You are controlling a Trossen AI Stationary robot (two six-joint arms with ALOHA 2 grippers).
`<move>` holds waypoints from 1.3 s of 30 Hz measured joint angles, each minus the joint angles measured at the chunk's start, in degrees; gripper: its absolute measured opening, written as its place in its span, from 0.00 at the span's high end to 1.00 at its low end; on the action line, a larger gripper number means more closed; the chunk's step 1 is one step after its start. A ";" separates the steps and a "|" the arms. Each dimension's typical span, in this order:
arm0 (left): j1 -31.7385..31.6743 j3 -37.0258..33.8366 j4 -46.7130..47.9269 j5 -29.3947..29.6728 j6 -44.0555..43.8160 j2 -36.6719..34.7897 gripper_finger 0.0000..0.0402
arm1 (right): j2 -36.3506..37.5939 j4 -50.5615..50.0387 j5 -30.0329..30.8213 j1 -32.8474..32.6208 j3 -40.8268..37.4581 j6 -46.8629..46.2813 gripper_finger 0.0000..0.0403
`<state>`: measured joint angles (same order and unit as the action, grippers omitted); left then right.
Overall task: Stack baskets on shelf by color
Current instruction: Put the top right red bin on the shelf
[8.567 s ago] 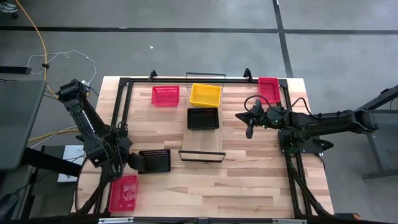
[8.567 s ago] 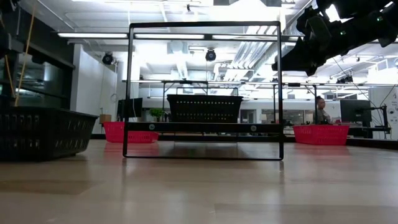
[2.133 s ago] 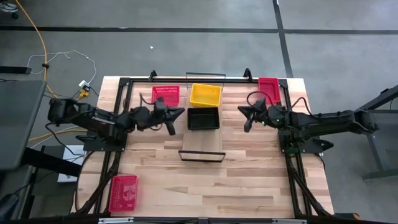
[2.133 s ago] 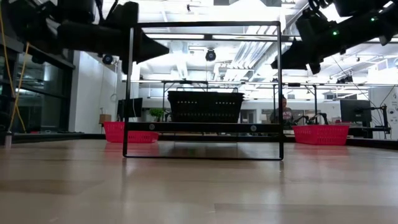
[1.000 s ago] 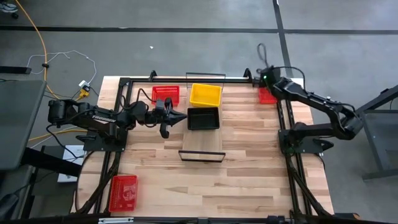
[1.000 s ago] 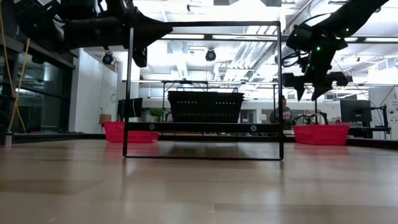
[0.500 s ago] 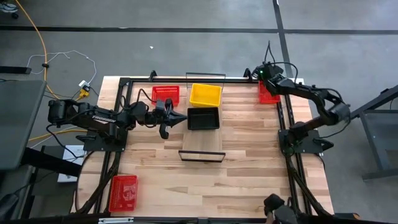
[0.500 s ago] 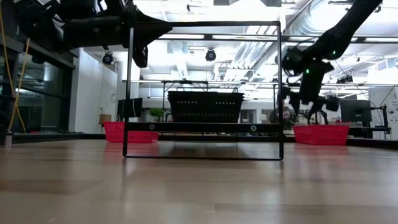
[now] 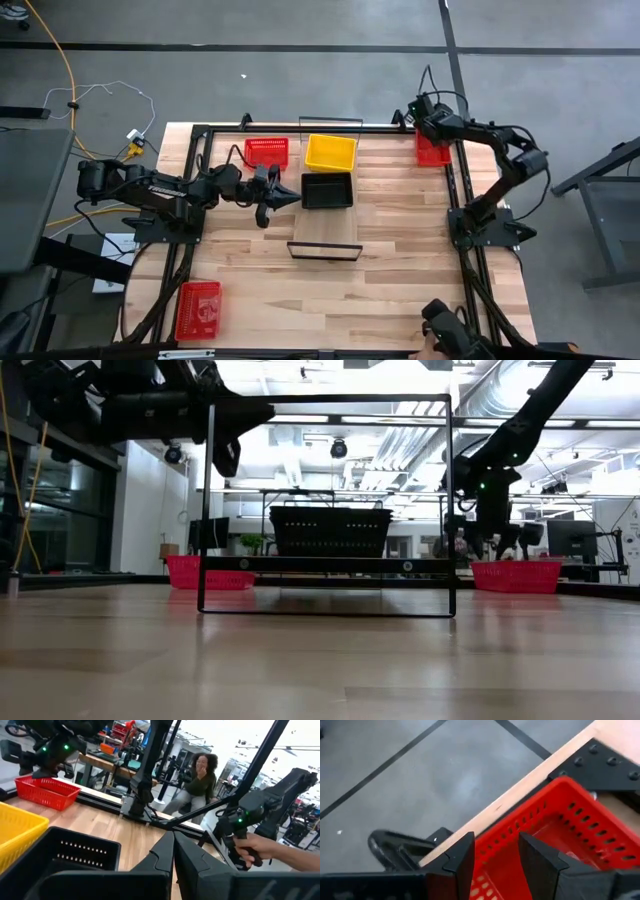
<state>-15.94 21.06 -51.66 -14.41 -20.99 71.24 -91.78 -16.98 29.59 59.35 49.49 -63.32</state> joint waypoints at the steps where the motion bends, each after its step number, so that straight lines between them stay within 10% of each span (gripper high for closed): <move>1: 0.00 0.00 -0.02 -0.01 -0.09 -0.01 1.00 | -0.32 -0.38 0.43 0.03 0.53 -0.26 0.66; 39: 0.04 0.00 -0.07 -0.19 -0.49 -0.02 1.00 | -9.06 5.43 4.41 1.42 2.21 -11.10 0.66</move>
<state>-15.90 21.06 -51.72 -14.60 -21.47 71.22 -100.84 -11.54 34.00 60.77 51.70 -74.43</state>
